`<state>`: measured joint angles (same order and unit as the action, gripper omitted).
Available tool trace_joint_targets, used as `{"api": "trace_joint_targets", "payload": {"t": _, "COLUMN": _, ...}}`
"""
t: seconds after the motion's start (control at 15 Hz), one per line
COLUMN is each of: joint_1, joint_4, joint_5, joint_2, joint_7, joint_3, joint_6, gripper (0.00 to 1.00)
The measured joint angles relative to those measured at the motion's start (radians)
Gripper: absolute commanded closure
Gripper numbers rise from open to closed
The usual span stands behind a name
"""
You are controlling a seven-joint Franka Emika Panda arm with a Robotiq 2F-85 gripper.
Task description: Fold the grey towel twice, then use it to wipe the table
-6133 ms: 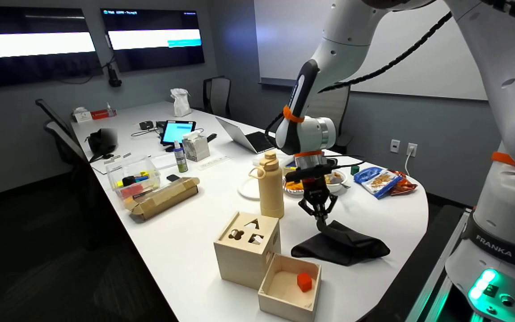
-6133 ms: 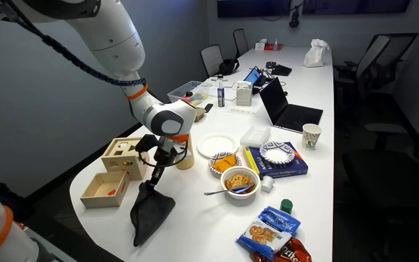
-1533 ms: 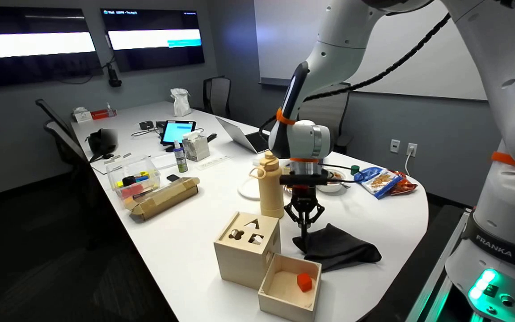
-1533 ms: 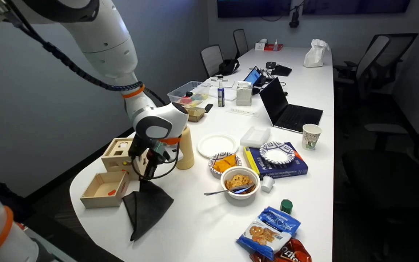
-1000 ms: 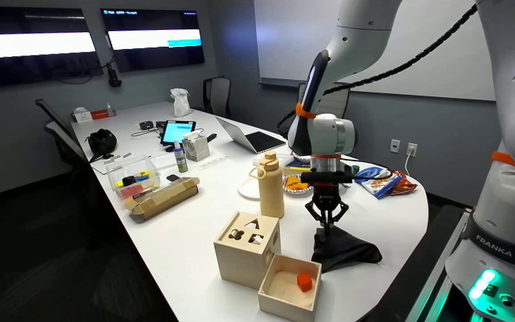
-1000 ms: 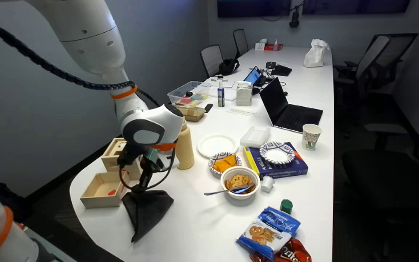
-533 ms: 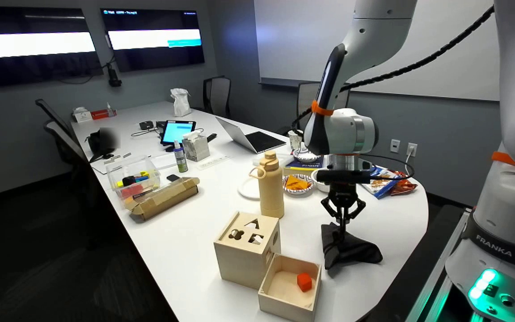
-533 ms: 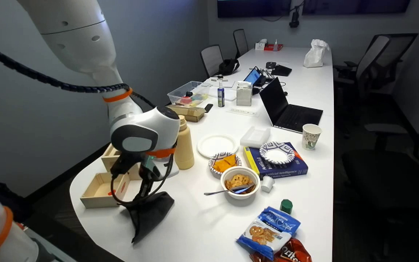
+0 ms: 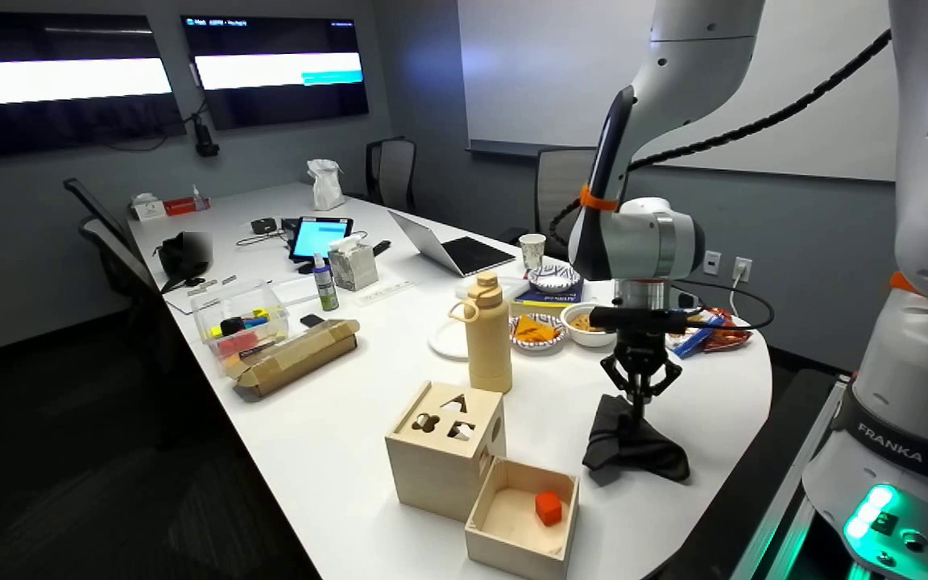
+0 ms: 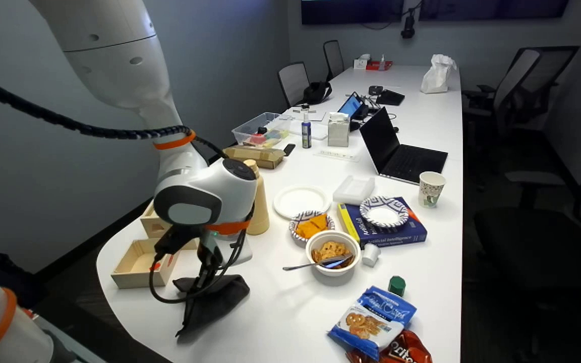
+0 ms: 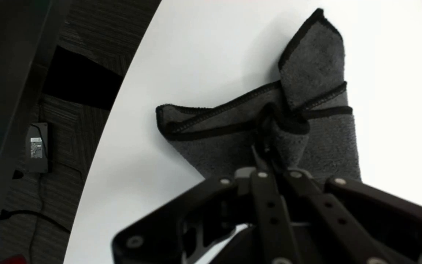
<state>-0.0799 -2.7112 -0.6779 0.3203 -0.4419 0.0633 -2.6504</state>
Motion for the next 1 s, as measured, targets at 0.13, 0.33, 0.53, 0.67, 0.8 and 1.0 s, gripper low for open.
{"api": "trace_joint_targets", "payload": {"t": 0.13, "joint_1": -0.008, "joint_4": -0.009, "joint_5": -0.017, "joint_2": 0.001, "joint_7": 0.004, "joint_3": 0.000, "joint_6": 0.000, "gripper": 0.99}}
{"api": "trace_joint_targets", "payload": {"t": 0.33, "joint_1": -0.009, "joint_4": -0.029, "joint_5": -0.026, "joint_2": 0.001, "joint_7": 0.002, "joint_3": 0.000, "joint_6": 0.000, "gripper": 0.99}}
{"api": "trace_joint_targets", "payload": {"t": 0.53, "joint_1": -0.001, "joint_4": -0.036, "joint_5": -0.019, "joint_2": 0.005, "joint_7": -0.035, "joint_3": 0.012, "joint_6": -0.002, "gripper": 0.99}}
{"api": "trace_joint_targets", "payload": {"t": 0.67, "joint_1": 0.010, "joint_4": -0.035, "joint_5": -0.015, "joint_2": 0.010, "joint_7": -0.066, "joint_3": 0.027, "joint_6": -0.016, "gripper": 0.99}}
{"api": "trace_joint_targets", "payload": {"t": 0.8, "joint_1": 0.020, "joint_4": -0.035, "joint_5": 0.002, "joint_2": 0.012, "joint_7": -0.103, "joint_3": 0.046, "joint_6": -0.025, "gripper": 0.99}}
{"api": "trace_joint_targets", "payload": {"t": 1.0, "joint_1": 0.027, "joint_4": -0.035, "joint_5": 0.047, "joint_2": 0.015, "joint_7": -0.153, "joint_3": 0.074, "joint_6": -0.024, "gripper": 0.99}}
